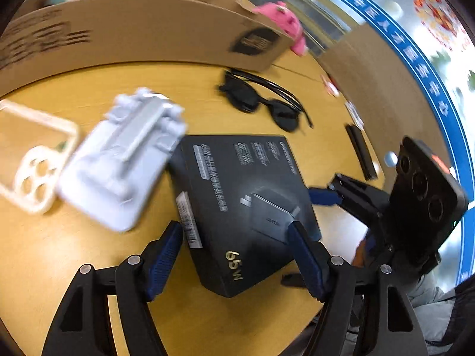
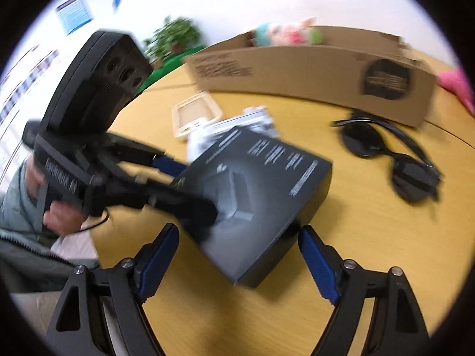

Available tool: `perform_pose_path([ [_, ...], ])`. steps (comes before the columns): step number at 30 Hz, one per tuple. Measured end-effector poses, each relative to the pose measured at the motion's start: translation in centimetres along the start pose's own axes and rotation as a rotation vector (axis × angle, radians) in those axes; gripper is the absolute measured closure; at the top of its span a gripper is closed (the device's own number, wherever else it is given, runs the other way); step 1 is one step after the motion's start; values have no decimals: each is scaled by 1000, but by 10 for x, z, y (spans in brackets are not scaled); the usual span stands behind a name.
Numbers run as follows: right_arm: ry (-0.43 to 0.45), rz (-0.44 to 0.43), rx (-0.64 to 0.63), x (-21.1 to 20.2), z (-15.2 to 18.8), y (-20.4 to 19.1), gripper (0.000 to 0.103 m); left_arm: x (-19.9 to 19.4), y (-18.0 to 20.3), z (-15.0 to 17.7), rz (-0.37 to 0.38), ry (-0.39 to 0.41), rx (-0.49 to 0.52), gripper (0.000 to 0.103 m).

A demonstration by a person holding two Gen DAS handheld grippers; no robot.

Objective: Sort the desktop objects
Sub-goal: 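Grasp the black charger box with both grippers and lift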

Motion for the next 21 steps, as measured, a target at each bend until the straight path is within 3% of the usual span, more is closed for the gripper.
perform_pose_path([
  [4, -30, 45, -27, 1, 1, 3, 20, 2, -15, -2, -3, 14, -58, 19],
  [7, -17, 29, -19, 0, 4, 5, 31, 7, -8, -6, 32, 25, -21, 24],
  [10, -16, 120, -58, 7, 6, -4, 33, 8, -5, -7, 4, 41, -22, 24],
  [13, 14, 147, -45, 7, 6, -8, 36, 3, -6, -8, -7, 60, -22, 29],
  [17, 43, 178, -77, 7, -5, -18, 38, -20, 0, -7, -51, 144, 22, 32],
  [21, 83, 202, -129, -4, -29, -30, 38, -48, -4, -20, -44, 227, 2, 32],
])
Point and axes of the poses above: each gripper's, at about its wrist camera, not at the fingertips, and x roughly the way its jaws point, y to its right, z to its underside, the point moved 2 cm from there along x, roughly the way its jaws point, and after that the axes turned 13 degrees about -z, right-handed, at the moved point
